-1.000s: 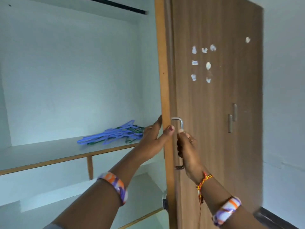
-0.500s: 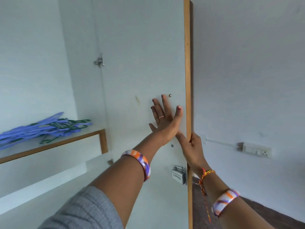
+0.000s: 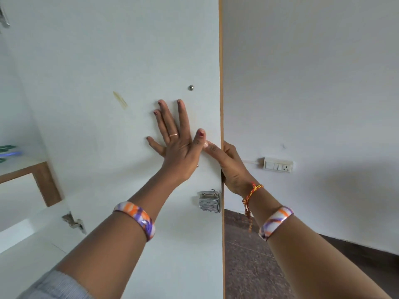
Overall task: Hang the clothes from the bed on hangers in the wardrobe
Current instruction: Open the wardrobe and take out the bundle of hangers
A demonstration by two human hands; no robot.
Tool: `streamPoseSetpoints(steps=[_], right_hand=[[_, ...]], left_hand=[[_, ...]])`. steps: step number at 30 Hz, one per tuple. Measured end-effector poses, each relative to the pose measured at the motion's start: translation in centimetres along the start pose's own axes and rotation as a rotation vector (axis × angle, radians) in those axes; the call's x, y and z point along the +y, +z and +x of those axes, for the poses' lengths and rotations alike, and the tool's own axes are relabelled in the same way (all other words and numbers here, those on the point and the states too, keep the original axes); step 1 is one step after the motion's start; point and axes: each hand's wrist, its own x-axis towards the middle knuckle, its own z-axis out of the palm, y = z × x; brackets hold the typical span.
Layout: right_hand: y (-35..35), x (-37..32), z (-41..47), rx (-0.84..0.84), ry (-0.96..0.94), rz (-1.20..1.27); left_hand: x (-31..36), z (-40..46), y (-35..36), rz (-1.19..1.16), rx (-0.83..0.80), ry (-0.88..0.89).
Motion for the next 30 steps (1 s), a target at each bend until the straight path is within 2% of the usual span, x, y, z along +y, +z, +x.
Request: streamPoseSetpoints(steps=[2, 4, 7, 9, 11, 14, 17, 20, 27, 30], right_hand=[[0.7, -0.1, -0.4, 0.046, -0.081, -0.042], [1.8, 0.1, -0.8, 0.251, -0.209, -0.174], [3.0, 0.6, -1.0, 0.652, -0.472, -0.734], [4.6, -0.3, -1.2, 0.69, -0.697, -1.021], [7.3, -1.6, -0.9, 0.548, -0.882, -1.124], [11.9, -1.9, 0.5, 0.275, -0.964, -1.073], [16.6, -0.6, 2.2, 0.065, -0.896, -1.015], [21.2, 1.7, 3.8, -0.121, -0.831, -1.0], [33.0, 6.1, 6.5, -0.507, -0.694, -0.89], [38.4, 8.6, 8.8, -0.611, -0.498, -0.73]], left_hand=[[0.1, 0.0, 0.0, -0.019, 0.017, 0.023], [0.2, -0.1, -0.5, -0.056, 0.004, 0.033], [-0.3, -0.6, -2.2, -0.043, -0.052, 0.048], [-1.5, -0.8, -4.1, 0.016, -0.039, 0.117], [-2.8, -0.8, -6.8, -0.065, -0.054, 0.227], [-4.4, -1.8, -11.9, -0.134, -0.173, 0.074], [-7.6, -3.1, -16.6, 0.033, -0.309, -0.159], [-11.3, -4.1, -22.0, 0.138, -0.356, -0.316], [-18.6, -8.0, -33.6, 0.29, -0.271, -0.708], [-22.3, -9.6, -38.2, 0.353, -0.146, -0.829]])
